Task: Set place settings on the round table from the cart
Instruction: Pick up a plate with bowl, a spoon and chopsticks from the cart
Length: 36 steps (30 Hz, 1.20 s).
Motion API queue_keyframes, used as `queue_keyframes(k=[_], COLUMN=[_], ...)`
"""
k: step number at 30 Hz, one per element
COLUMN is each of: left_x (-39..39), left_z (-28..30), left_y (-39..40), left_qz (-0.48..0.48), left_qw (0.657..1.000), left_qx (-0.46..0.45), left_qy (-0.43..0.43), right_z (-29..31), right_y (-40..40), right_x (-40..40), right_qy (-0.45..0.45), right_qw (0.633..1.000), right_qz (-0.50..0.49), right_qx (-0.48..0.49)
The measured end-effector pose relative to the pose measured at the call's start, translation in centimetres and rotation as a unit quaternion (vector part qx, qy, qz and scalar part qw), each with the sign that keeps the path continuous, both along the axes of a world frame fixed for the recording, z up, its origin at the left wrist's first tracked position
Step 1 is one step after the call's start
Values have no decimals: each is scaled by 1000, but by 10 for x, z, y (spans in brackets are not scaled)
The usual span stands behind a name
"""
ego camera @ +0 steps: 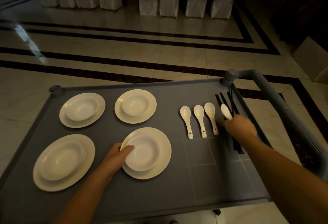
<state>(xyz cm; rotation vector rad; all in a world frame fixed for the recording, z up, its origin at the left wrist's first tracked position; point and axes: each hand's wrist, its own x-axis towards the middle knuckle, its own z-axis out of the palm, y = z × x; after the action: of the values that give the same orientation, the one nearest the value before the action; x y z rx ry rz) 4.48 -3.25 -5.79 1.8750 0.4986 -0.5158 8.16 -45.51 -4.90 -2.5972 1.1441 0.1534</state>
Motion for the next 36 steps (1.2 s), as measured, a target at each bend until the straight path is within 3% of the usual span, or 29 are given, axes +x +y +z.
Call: queue_keyframes(k=[4, 7, 10, 14, 17, 20, 28, 36], left_x=[0, 0, -1, -3, -4, -4, -2, -4], left_z=[2, 1, 2, 4, 4, 2, -5, -8], left_y=[0, -1, -2, -3, -3, -5, -4, -7], left_qz=[3, 6, 11, 9, 9, 17, -6, -47], left_qw=[1000, 1000, 1000, 1000, 1000, 999, 996, 984], left_qx=[-4, -3, -5, -10, -14, -3, 77, 165], left_qy=[-1, 1, -7, -10, -17, -27, -34, -43], right_z=[23, 43, 55, 41, 21, 5, -7, -7], right_y=[5, 32, 70, 126, 168, 195, 212, 212], right_x=[-4, -13, -22, -33, -39, -38, -41, -44], right_qy=[-141, -234, -217, -169, -129, -83, -45, -51], right_qw=[989, 945, 890, 895, 879, 890, 911, 903], right_qz=[30, 23, 41, 88, 80, 75, 92, 85], right_qx=[34, 228, 398, 404, 453, 441, 399, 418])
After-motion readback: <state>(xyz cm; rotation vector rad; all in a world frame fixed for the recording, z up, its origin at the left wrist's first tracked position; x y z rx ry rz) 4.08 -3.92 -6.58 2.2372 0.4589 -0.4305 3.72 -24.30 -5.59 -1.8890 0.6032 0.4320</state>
